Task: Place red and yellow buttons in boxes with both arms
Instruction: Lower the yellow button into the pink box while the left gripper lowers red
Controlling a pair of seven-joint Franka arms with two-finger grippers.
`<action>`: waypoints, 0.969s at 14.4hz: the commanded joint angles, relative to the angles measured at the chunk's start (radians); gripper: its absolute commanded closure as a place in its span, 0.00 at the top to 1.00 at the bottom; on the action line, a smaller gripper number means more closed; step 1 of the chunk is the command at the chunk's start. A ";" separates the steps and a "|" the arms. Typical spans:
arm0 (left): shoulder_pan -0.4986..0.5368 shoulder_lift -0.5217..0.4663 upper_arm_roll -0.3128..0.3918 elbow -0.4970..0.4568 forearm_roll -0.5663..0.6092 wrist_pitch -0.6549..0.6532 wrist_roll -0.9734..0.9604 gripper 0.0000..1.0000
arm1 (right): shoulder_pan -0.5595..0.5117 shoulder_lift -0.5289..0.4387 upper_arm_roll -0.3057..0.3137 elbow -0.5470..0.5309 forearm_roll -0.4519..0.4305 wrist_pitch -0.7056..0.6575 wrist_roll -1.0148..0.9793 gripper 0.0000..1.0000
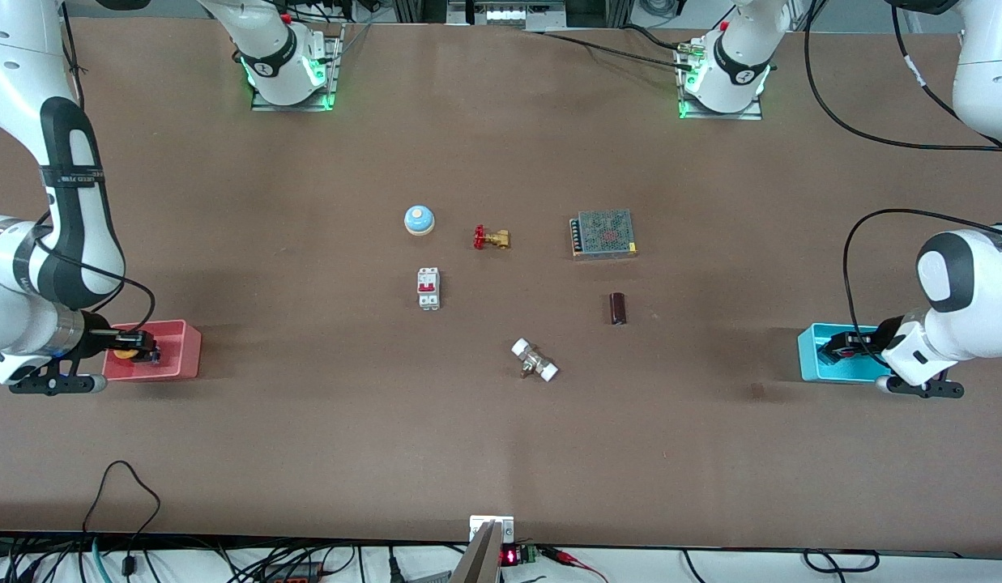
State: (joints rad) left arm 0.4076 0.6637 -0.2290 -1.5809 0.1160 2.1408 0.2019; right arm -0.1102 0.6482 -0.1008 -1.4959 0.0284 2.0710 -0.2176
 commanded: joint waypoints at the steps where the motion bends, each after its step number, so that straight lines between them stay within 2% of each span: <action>1: -0.022 -0.018 -0.006 0.039 0.022 -0.012 -0.021 0.86 | -0.025 0.005 0.012 -0.006 -0.010 -0.008 -0.028 0.43; 6: -0.094 -0.142 -0.018 0.006 0.022 -0.042 -0.174 0.90 | -0.040 0.033 0.012 -0.006 0.005 0.004 -0.042 0.43; 9: -0.142 -0.225 -0.029 -0.002 0.022 -0.146 -0.266 0.91 | -0.040 0.051 0.012 -0.006 0.007 0.007 -0.040 0.43; 14: -0.138 -0.415 -0.067 -0.025 0.004 -0.248 -0.325 0.91 | -0.042 0.084 0.012 -0.007 0.005 0.046 -0.042 0.43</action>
State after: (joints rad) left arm 0.2537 0.3587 -0.2764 -1.5496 0.1160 1.9390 -0.0964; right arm -0.1394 0.7268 -0.1004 -1.5034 0.0288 2.1010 -0.2422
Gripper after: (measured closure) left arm 0.088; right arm 0.573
